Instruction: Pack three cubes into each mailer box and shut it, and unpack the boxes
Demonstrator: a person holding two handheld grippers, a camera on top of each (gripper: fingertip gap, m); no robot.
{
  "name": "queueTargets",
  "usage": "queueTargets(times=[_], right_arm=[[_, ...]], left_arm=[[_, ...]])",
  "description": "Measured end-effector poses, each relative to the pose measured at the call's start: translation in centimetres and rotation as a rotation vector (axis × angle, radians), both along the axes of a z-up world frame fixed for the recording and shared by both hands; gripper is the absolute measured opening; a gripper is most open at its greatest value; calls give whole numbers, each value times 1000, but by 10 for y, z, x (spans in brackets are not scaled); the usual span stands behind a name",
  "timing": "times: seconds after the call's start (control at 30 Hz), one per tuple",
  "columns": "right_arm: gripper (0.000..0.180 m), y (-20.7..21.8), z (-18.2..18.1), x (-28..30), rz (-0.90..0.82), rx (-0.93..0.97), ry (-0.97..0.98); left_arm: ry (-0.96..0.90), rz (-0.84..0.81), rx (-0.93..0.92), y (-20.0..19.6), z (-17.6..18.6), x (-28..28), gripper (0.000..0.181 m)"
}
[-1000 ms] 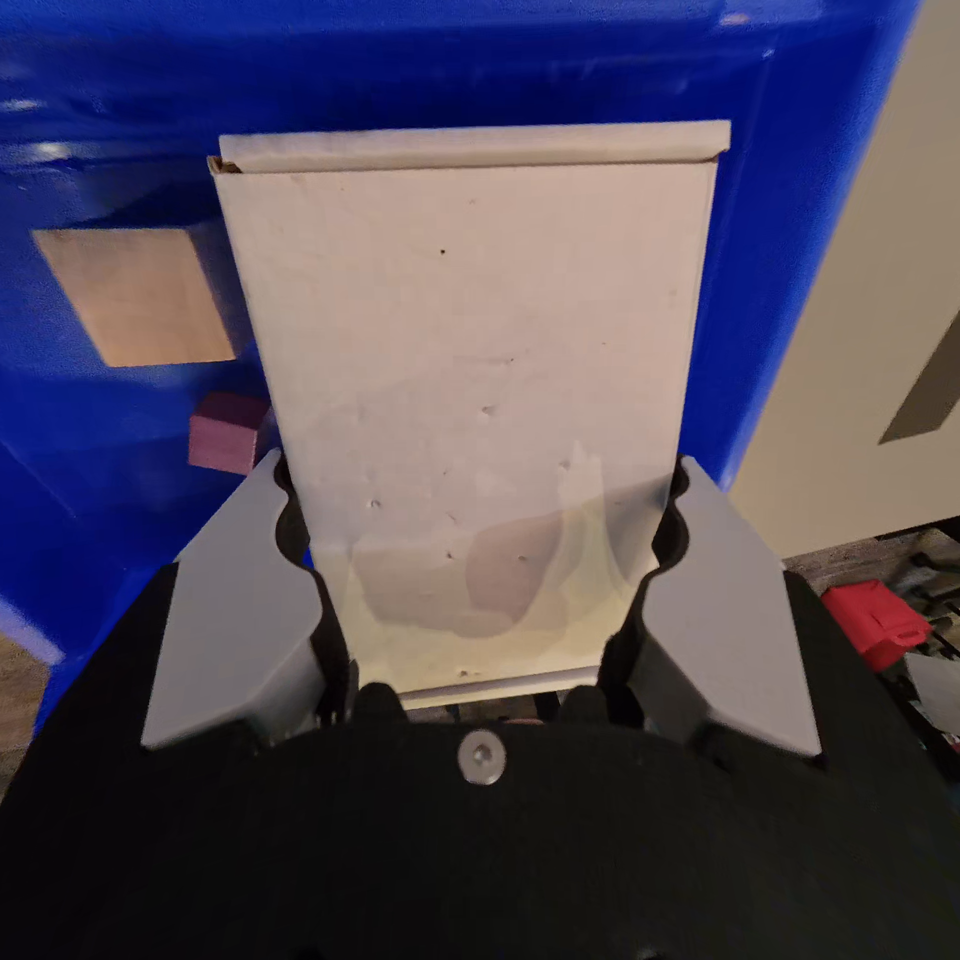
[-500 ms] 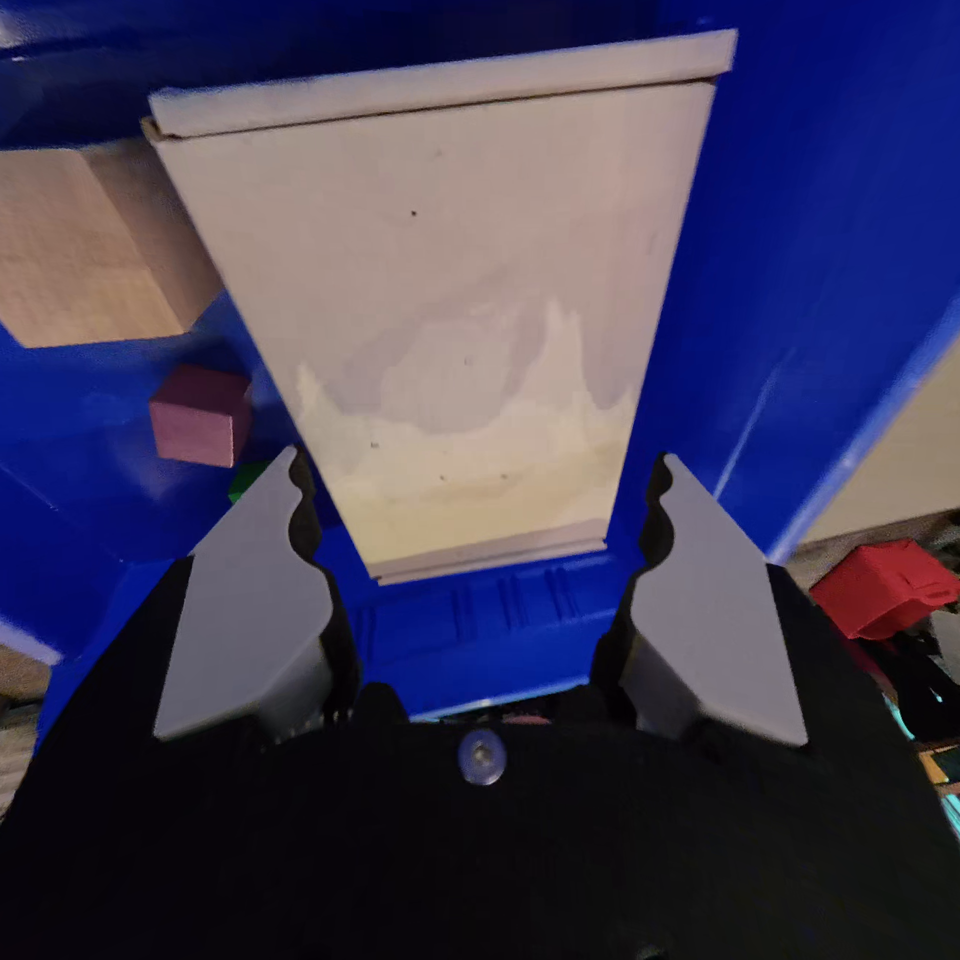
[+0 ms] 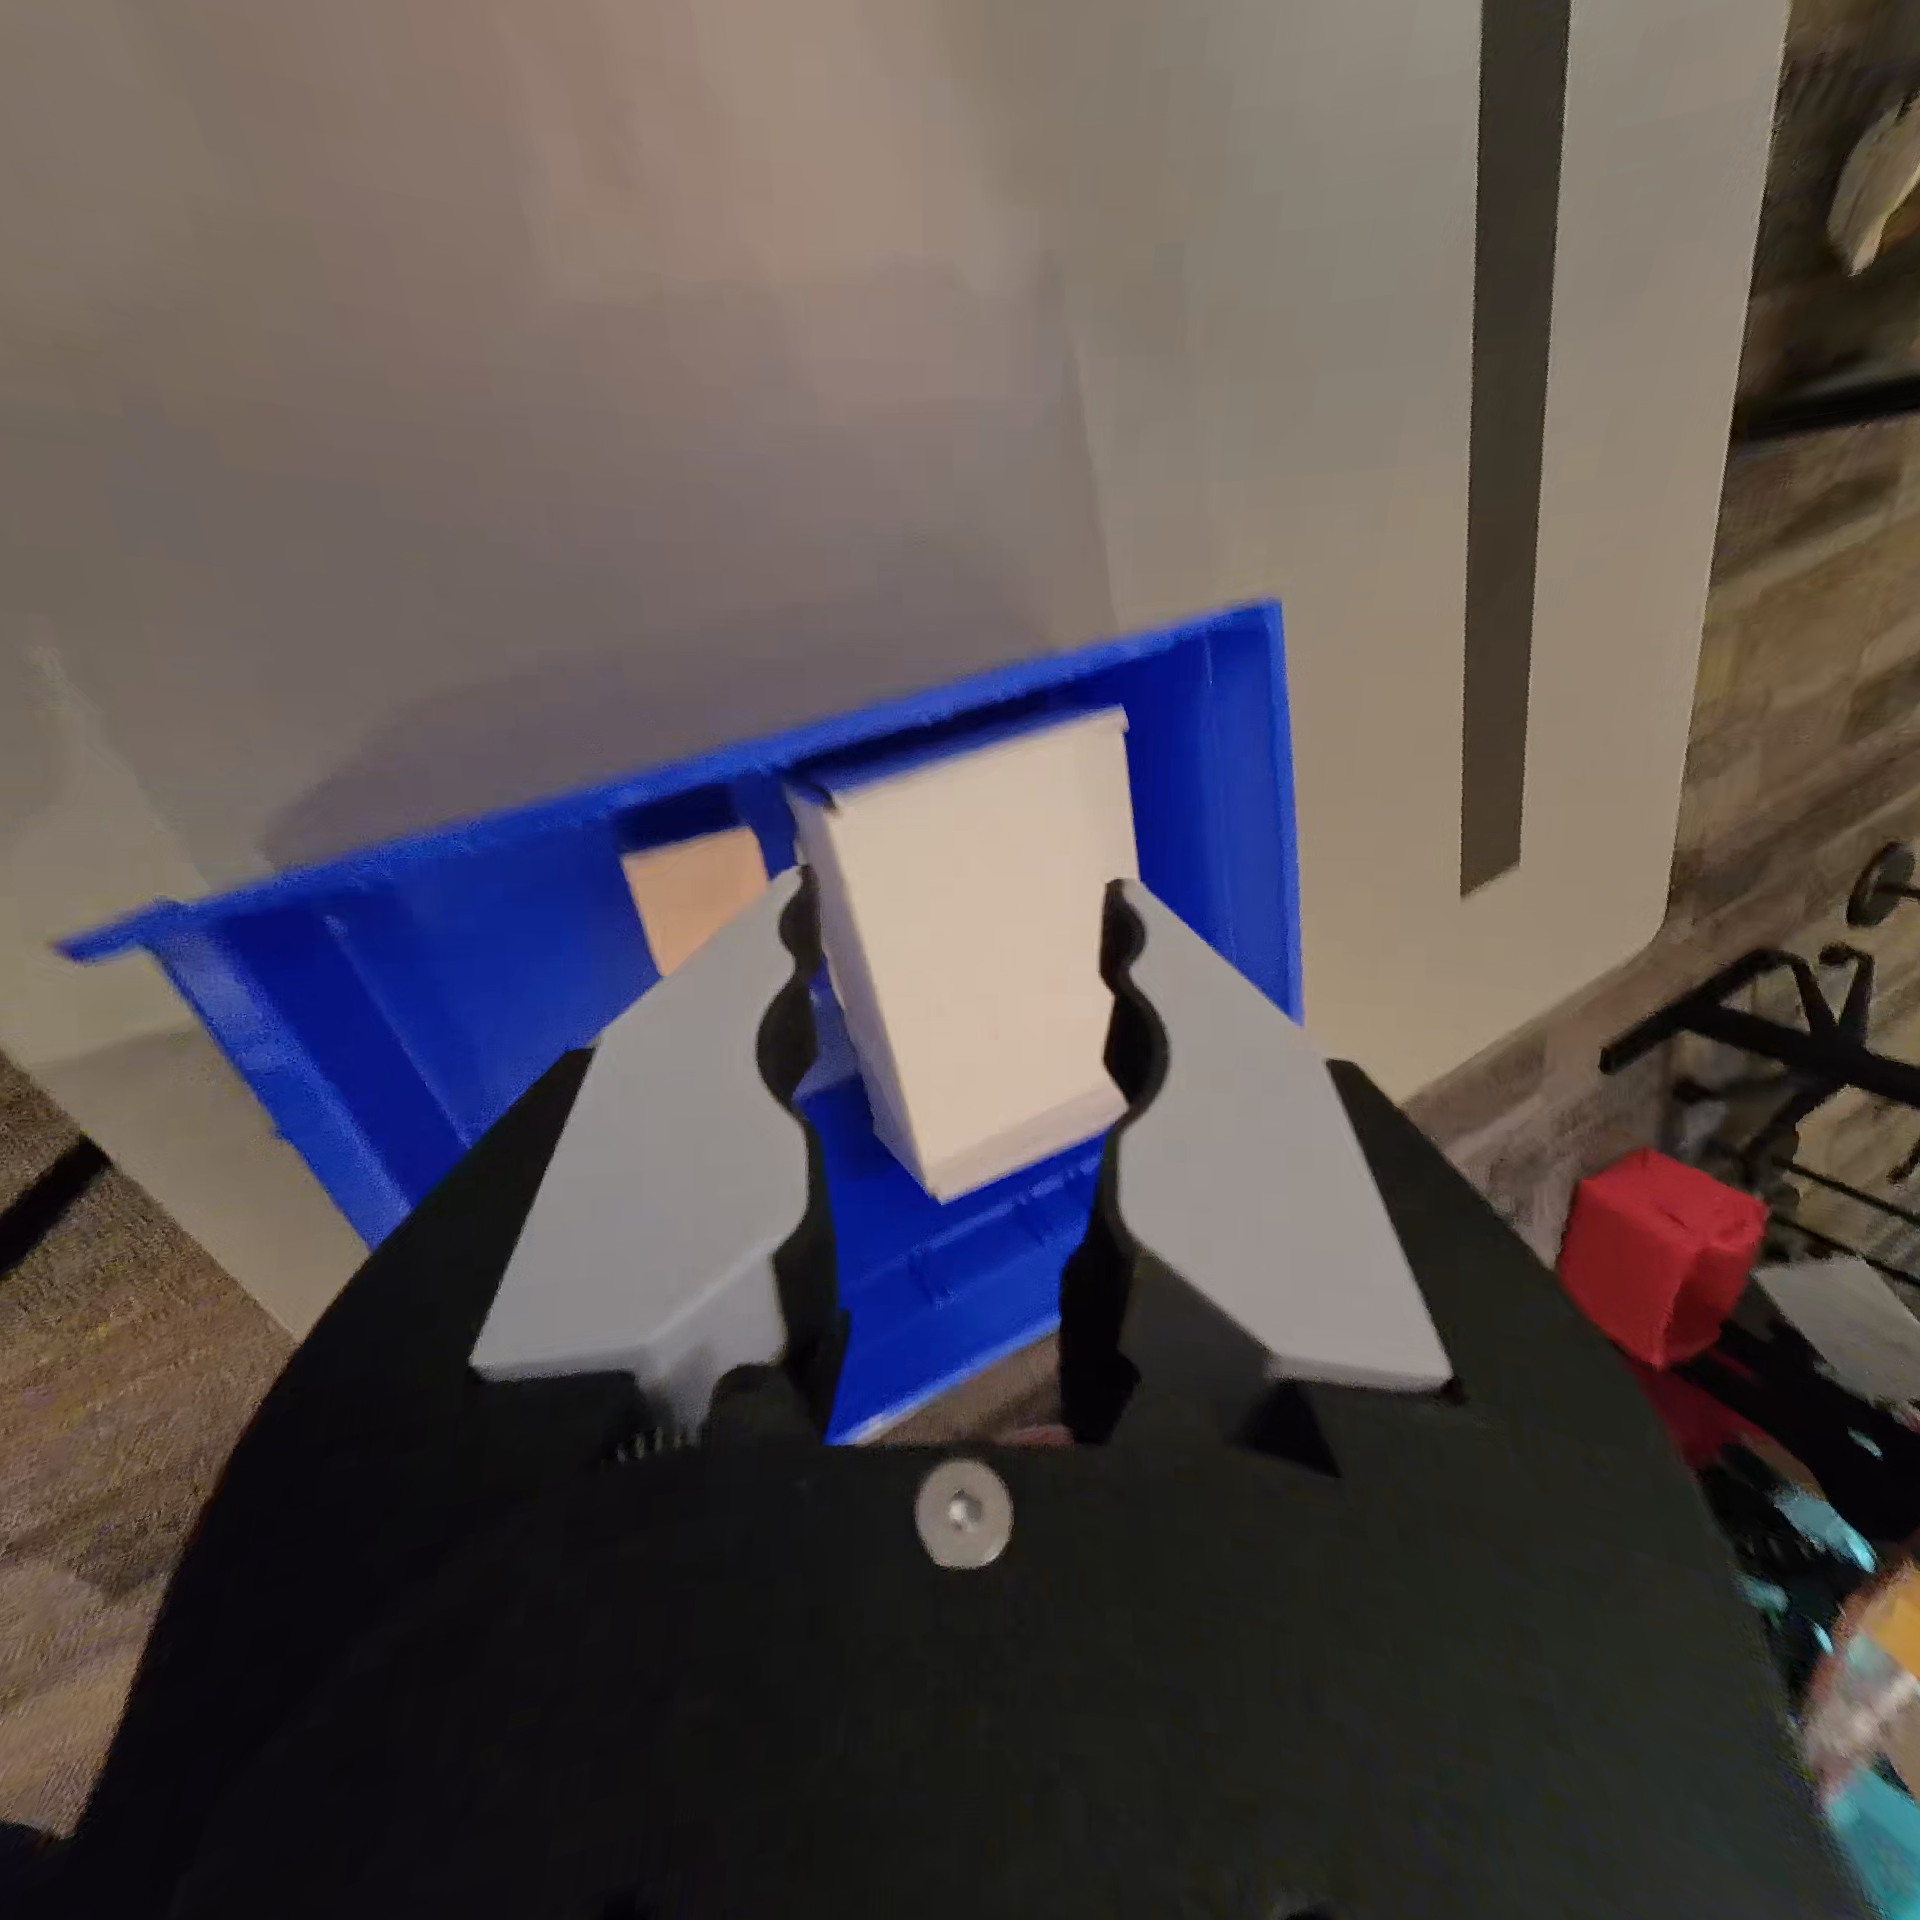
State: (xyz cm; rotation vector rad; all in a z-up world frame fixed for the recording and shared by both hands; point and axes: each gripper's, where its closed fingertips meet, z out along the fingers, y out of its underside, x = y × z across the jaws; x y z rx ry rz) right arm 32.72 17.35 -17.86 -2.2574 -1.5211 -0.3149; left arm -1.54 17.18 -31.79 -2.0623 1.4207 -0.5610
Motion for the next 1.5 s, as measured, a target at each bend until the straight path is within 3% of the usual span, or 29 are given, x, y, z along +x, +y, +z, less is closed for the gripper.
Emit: queueTargets(times=[0.1, 0.37, 0.47, 0.57, 0.7, 0.87, 1.03, 1.23, 1.3, 1.33, 1.5], right_arm=[[4, -11, 8, -42, 56, 42, 75], [0, -33, 2, -166, 232, 78, 280], [5, -41, -4, -205, 295, 66, 368], [17, -48, -15, -234, 337, 18, 425], [27, -53, -30, -252, 366, -10, 416], [29, -59, -43, -263, 387, -52, 431], [31, -63, -53, -269, 395, -78, 432], [32, -66, -62, -274, 397, -113, 423], [31, -67, -64, -276, 403, -117, 424], [31, -67, -64, -276, 403, -121, 425], [31, -68, -68, -278, 402, -141, 429]], left_arm=[[-21, -4, 30, -2, 11, 1, 38], [-89, 34, 234, -4, 70, -20, 3], [-36, 78, 343, 0, 98, -51, 18], [91, 139, 449, 9, 124, -104, 60], [273, 175, 447, 21, 135, -193, 87], [517, 38, 240, 12, 104, -277, 100], [661, -76, 86, 4, 54, -307, 127], [682, -101, 43, 18, 25, -313, 132], [640, -118, 49, 23, 27, -310, 104], [644, -127, 32, 23, 25, -312, 103], [721, -108, -54, 31, 4, -326, 135]])
